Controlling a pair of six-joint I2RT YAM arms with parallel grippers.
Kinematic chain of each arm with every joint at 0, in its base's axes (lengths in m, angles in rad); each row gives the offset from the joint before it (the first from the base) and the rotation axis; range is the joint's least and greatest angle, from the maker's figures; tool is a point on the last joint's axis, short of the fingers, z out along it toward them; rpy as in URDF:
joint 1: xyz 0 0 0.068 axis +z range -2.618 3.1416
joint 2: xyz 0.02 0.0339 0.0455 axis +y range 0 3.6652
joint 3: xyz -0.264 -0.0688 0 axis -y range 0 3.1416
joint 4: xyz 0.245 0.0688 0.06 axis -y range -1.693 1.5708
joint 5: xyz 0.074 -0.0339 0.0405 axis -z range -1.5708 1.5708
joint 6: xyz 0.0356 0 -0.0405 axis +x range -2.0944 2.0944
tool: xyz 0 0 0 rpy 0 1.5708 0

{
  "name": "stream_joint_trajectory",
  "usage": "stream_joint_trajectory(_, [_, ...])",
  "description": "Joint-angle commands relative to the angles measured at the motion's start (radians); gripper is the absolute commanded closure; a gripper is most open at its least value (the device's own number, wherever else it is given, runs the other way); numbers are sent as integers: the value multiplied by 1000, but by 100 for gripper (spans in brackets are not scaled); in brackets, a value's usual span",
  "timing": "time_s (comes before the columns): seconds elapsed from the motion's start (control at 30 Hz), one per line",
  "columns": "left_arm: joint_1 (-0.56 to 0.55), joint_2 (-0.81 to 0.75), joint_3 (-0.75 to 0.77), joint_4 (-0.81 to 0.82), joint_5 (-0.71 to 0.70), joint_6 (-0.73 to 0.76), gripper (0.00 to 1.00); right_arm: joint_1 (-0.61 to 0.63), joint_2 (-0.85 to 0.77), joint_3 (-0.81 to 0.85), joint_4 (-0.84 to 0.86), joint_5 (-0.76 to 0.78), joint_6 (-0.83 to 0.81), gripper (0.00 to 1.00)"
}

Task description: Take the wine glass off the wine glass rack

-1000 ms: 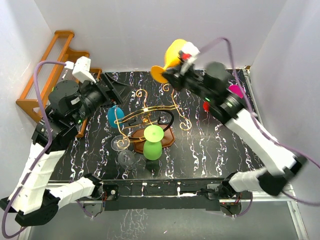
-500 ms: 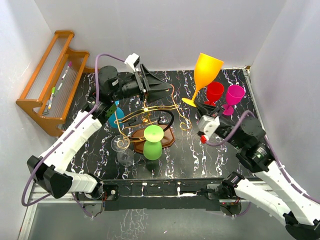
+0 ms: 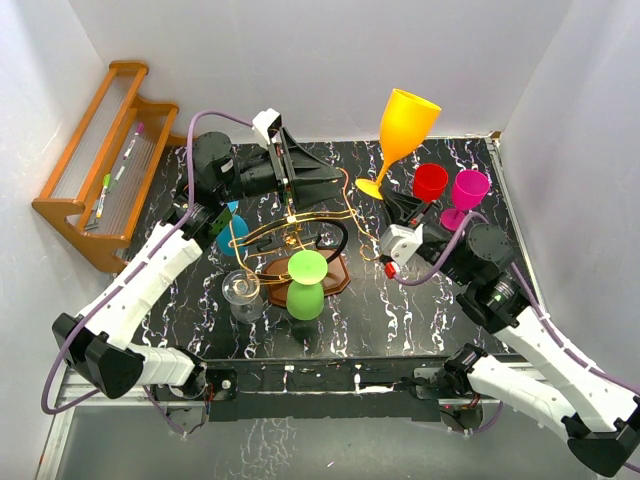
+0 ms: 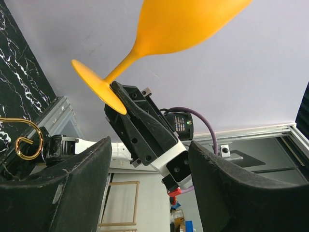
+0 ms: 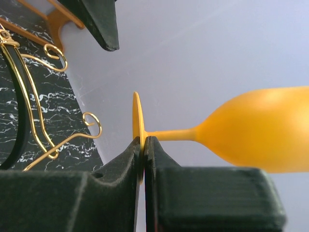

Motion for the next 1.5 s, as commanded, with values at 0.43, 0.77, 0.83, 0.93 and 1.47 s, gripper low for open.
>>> stream_joint_trajectory(0.43, [-1, 0, -35, 56, 22, -31, 37, 53, 95, 57, 243, -73, -45, 92])
stream_joint_trajectory(0.77, [-2, 17, -42, 57, 6, -27, 43, 126, 105, 63, 219, -56, -109, 92])
stream_joint_trajectory(0.83, [-2, 20, -43, 66, 8, -29, 54, 136, 115, 69, 201, -52, -114, 92])
stream_joint_trajectory(0.93, [-2, 14, -55, 86, 16, -34, 78, 150, 116, 62, 207, -44, -114, 92])
stream_joint_trajectory(1.47, [-1, -229, 139, -390, -474, 435, 100, 172, -36, 64, -37, 206, 390, 70])
